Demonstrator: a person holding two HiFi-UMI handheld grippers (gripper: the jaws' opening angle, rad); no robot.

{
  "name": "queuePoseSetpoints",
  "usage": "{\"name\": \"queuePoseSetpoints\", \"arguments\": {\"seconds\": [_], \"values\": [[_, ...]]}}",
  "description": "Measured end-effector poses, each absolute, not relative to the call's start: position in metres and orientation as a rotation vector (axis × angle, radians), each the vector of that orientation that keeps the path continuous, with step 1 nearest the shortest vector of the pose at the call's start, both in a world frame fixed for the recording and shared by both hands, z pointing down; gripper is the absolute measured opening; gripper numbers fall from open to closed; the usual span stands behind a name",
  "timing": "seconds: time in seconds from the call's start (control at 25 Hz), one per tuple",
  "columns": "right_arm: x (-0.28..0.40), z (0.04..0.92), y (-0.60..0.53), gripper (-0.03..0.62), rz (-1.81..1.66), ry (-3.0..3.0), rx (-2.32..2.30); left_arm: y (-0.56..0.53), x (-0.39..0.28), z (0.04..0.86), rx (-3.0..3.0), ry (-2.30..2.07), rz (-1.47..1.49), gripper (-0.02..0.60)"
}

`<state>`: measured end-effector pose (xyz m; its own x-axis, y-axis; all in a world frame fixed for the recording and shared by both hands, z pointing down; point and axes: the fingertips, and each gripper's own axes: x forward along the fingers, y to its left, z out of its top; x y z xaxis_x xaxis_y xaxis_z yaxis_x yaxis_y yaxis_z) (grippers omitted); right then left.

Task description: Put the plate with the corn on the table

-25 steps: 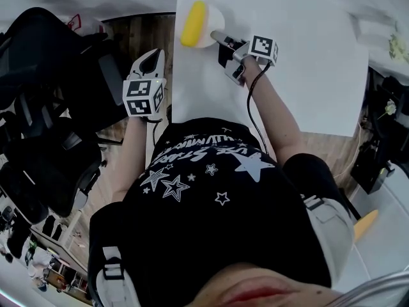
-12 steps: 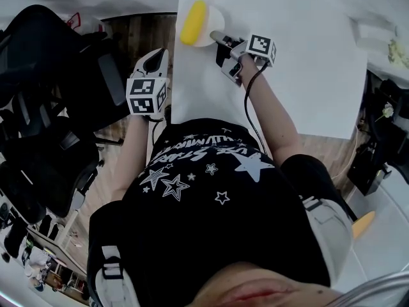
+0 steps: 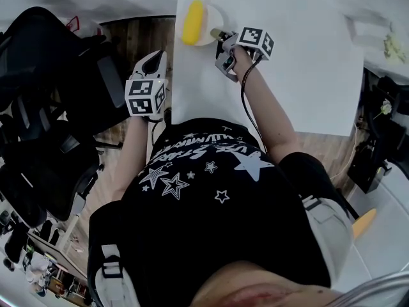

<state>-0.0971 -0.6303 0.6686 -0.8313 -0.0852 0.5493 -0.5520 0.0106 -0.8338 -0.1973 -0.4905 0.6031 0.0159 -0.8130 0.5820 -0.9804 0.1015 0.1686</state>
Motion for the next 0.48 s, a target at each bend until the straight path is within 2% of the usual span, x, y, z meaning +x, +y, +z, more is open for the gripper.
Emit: {"name": "queuePoseSetpoints", "arguments": {"seconds": [0.2, 0.48], "values": [[-0.0933, 0.6726, -0.6293, 0.029, 1.749, -1.944, 0.692, -0.4871, -0.194, 0.6012, 1.763, -1.826, 0.388, 0.006], [-0.0896, 0.6697, -0.6307, 0.087, 1.445, -1.988, 0.736, -0.4829, -0.1903, 0.5982, 1.795, -1.802, 0.367, 0.006]]}}
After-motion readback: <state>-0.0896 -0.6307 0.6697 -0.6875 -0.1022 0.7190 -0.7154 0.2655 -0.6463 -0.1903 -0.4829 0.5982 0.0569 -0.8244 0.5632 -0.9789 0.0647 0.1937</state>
